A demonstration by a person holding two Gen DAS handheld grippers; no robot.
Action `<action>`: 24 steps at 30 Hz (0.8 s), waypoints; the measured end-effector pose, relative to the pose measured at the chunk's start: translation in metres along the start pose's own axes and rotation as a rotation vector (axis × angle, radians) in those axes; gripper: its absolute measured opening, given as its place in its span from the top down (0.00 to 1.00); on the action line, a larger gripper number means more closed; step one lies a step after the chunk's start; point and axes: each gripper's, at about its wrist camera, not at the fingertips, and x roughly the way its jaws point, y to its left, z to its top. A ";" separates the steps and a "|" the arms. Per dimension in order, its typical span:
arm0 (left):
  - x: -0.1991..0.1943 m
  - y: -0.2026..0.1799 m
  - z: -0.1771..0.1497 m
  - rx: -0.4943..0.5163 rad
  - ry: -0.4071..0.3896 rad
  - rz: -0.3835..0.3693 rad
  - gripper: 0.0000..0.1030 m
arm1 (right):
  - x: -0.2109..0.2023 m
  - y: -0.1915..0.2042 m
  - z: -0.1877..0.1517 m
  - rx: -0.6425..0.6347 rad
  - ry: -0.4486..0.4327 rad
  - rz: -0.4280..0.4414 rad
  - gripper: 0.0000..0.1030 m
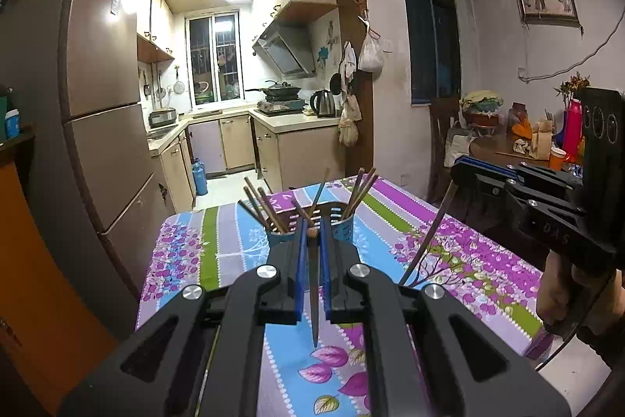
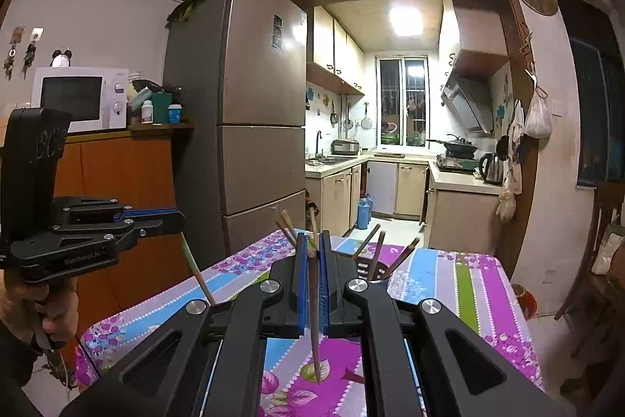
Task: Organize utensils
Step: 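Lift both chopsticks and carry them above the blue utensil holder, then lower both chopsticks into the holder and open both grippers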
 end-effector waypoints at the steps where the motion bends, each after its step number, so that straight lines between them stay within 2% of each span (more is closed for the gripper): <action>1: 0.002 0.000 0.004 0.000 0.004 0.001 0.95 | 0.001 -0.002 0.004 0.000 0.006 0.002 0.94; 7: 0.014 0.002 0.029 -0.004 0.020 -0.001 0.95 | 0.005 -0.010 0.031 0.010 0.008 0.011 0.94; 16: 0.026 0.009 0.068 -0.030 0.002 0.004 0.95 | 0.020 -0.030 0.079 0.024 -0.018 -0.002 0.94; 24: 0.030 0.016 0.114 -0.049 -0.067 0.037 0.95 | 0.043 -0.041 0.115 0.012 -0.043 -0.020 0.94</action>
